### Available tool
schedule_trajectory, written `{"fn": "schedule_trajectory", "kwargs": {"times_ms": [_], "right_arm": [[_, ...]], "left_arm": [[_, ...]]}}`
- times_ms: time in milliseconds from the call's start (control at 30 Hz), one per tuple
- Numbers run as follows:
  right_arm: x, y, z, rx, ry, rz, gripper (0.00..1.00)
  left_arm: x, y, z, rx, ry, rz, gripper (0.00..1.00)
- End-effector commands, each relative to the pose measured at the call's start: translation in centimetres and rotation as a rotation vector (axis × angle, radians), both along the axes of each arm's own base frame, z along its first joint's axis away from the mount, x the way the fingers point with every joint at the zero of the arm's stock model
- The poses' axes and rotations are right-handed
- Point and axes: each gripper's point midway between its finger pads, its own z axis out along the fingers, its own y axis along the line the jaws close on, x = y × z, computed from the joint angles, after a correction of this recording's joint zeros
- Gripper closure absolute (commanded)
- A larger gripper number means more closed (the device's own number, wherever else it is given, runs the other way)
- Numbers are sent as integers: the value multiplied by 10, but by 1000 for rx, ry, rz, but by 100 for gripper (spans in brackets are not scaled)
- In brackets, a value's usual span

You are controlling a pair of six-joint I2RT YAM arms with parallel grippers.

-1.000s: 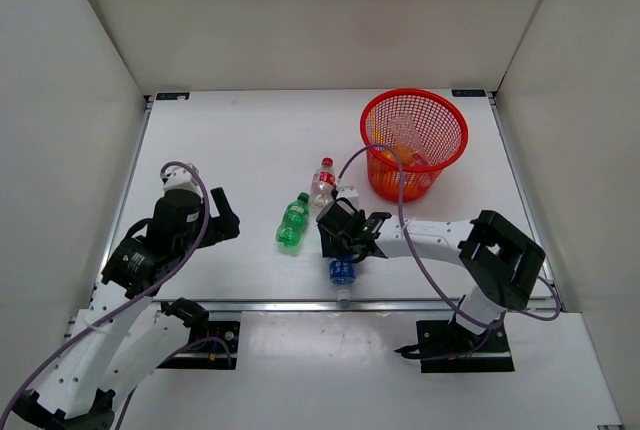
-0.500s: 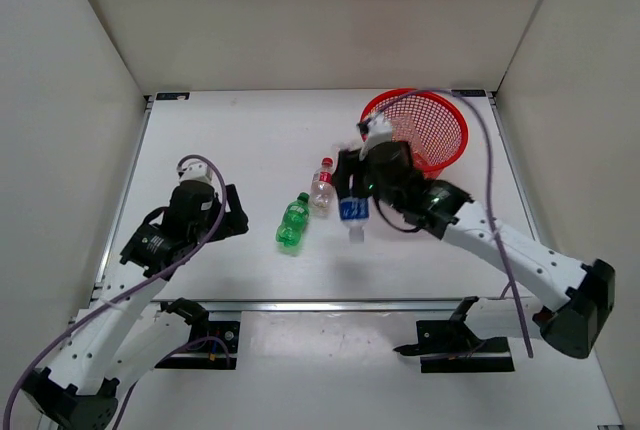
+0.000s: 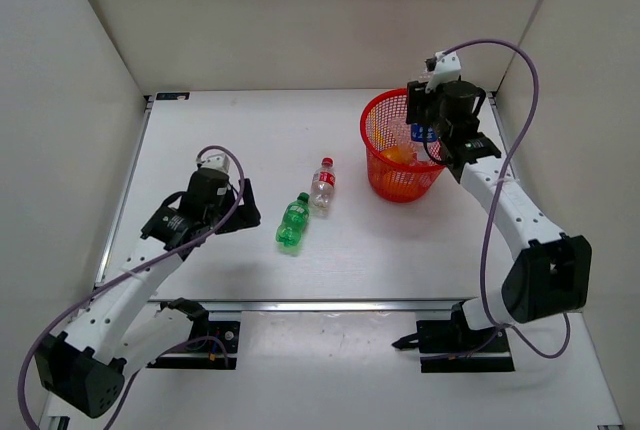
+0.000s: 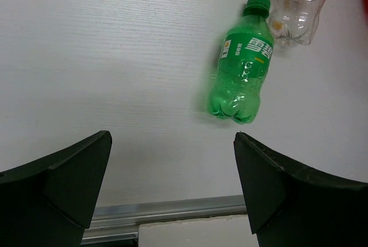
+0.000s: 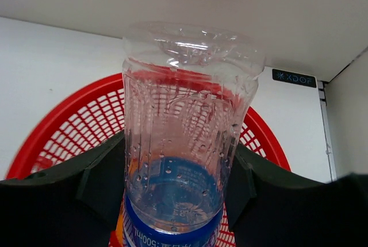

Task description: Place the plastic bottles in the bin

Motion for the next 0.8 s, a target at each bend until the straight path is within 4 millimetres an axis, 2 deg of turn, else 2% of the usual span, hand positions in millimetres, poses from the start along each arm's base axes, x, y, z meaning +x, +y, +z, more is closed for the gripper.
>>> {"fn": "schedule_trajectory", "kwargs": {"times_ms": [0,33,100,133,167,200,267,300,367,400,433,500,533,567,600,667,733,767], "right_arm": [[21,-7,32,-7,-140,9,72],[24,-12,26,-1,-133,5,72],[25,-8,8,38,-90,18,71],[24,-9,-3,37,-57,19,65],[23,-7,-8,46,-45,24,51],[21,-3,-10,33,-41,33,43],[15,3,-9,11,-28,40,21],[16,0,-11,1,-14,15,16],[12,-3,1,-16,-9,-19,1],[11,-8,12,-4,-31,-51,1],[3,-13,12,16,-10,-70,0],[-10,-33,16,54,18,-126,1],[-18,-37,21,116,23,-142,1],[-30,-50,18,139,58,-173,1],[-39,-58,4,130,107,-202,1],[-61,-84,1,165,130,-317,1],[-86,-120,-20,252,219,-438,1],[-96,-117,-20,318,228,-400,1]], "left_arm": [[8,-14,1,-37,-15,-41,1],[9,-17,-5,-43,-2,-50,2],[11,-21,-9,-47,10,-63,1],[13,-24,-12,-52,18,-72,2],[15,-26,-16,-54,25,-72,1],[18,-30,-11,-64,8,-87,2],[25,-35,-16,-53,24,-109,1],[29,-41,-11,-62,5,-128,1],[36,-47,-20,-52,31,-143,2],[39,-55,-25,-60,44,-174,2],[41,-62,-24,-71,39,-195,2],[47,-70,-37,-45,78,-230,1],[48,-74,-46,-19,93,-258,1],[53,-82,-42,-24,82,-276,1],[54,-86,-50,-8,99,-298,1],[62,-96,-65,14,135,-338,1],[72,-102,-73,38,135,-351,2],[76,-107,-82,59,153,-365,2]]}}
